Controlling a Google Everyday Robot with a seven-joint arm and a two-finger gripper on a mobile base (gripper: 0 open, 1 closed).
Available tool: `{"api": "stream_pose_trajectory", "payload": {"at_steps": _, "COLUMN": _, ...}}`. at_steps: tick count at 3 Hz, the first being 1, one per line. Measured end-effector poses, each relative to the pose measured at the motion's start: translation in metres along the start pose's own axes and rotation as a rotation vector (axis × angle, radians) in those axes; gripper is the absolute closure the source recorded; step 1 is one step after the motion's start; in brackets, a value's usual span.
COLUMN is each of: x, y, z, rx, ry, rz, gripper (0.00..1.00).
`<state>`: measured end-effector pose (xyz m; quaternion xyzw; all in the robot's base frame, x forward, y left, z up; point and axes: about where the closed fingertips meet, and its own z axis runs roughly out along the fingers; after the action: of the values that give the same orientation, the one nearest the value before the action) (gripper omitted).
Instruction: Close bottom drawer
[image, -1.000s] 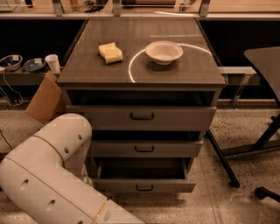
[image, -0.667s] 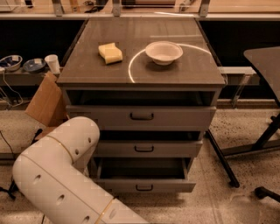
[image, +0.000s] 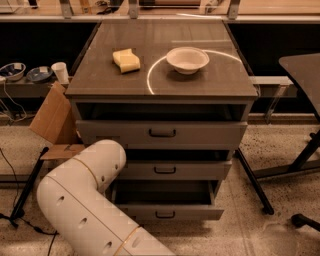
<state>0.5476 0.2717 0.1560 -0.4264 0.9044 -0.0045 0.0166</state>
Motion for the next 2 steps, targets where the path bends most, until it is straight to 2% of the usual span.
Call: {"api": "stream_pose_trajectory", "payload": {"at_steps": 2, "x": -0.013, "y": -0.038, "z": -0.007, "rx": 0.064, "ry": -0.006, "rz": 0.07, "gripper": 1.0}}
